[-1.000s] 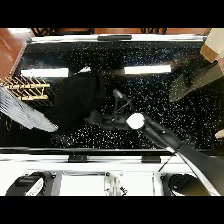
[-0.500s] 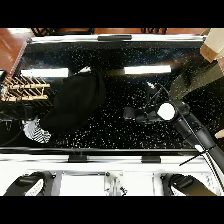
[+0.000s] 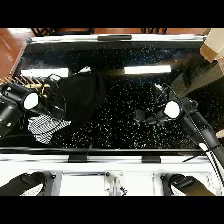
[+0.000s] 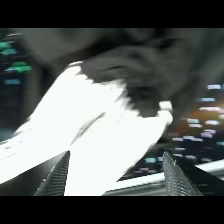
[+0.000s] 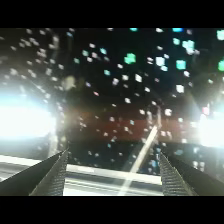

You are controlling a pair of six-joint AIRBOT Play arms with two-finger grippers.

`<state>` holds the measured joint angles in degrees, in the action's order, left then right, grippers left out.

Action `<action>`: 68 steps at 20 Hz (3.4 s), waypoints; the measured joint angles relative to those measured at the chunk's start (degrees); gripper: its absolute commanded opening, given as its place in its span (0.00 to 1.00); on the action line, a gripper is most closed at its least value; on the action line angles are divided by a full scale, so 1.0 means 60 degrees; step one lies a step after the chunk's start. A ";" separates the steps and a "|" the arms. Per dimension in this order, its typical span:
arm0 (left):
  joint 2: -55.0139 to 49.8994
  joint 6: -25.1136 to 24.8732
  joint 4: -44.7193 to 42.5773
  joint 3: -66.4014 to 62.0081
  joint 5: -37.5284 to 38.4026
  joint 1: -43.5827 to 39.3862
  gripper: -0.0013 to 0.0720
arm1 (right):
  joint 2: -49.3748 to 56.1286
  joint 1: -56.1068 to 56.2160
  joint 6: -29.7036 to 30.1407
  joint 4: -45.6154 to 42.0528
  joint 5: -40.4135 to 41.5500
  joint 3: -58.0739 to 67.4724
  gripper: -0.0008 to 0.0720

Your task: Fold the shirts.

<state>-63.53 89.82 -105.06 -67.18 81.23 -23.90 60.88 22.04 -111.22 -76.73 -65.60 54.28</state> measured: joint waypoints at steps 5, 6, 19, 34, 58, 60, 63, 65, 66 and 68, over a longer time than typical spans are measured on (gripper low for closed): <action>-0.0131 0.0022 -0.1002 -0.1698 0.0998 -0.0149 0.98 | -0.0004 -0.0029 0.0040 -0.0189 -0.0262 0.0000 0.94; -0.0142 0.0000 -0.1129 -0.2000 0.1198 -0.0146 0.98 | -0.0004 -0.0029 0.0040 -0.0182 -0.0273 0.0000 0.94; -0.3708 -0.0368 0.0801 -0.2907 -0.0222 -0.1206 0.98 | -0.0004 -0.0029 0.0036 -0.0044 -0.0291 0.0000 0.94; -0.6302 -0.0229 0.0692 -0.2918 -0.0277 -0.0681 0.26 | -0.0004 -0.0029 -0.0004 -0.0051 -0.0142 0.0000 0.94; 0.1716 -0.0412 0.0113 -0.4725 0.2619 -0.2433 0.09 | -0.2226 -0.0270 0.0004 -0.0586 0.0590 0.3246 0.94; 0.2561 -0.0273 -0.0098 -0.2958 0.2342 -0.2062 0.09 | -0.1687 0.0117 0.0160 -0.0423 0.0080 0.3147 0.94; 0.3359 -0.0040 -0.0233 -0.0452 0.1854 -0.1217 0.09 | -0.0503 0.1009 0.0299 -0.0095 -0.0168 0.2506 0.94; 0.3610 0.0044 -0.0280 0.0699 0.1650 -0.0776 0.09 | 0.0364 0.1508 0.0463 0.0565 -0.0066 0.1931 0.94; 0.3672 0.0076 -0.0277 0.1180 0.1432 -0.0612 0.09 | 0.0761 0.1705 0.0630 0.1078 0.0069 0.1679 0.94; 0.3759 0.0113 -0.0288 0.1752 0.1096 -0.0404 0.09 | 0.1490 0.2127 0.0954 0.2284 0.0433 0.1231 0.94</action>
<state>-40.97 90.50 -106.78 -56.66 87.81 -26.33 69.82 34.81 -105.49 -63.02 -63.00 61.67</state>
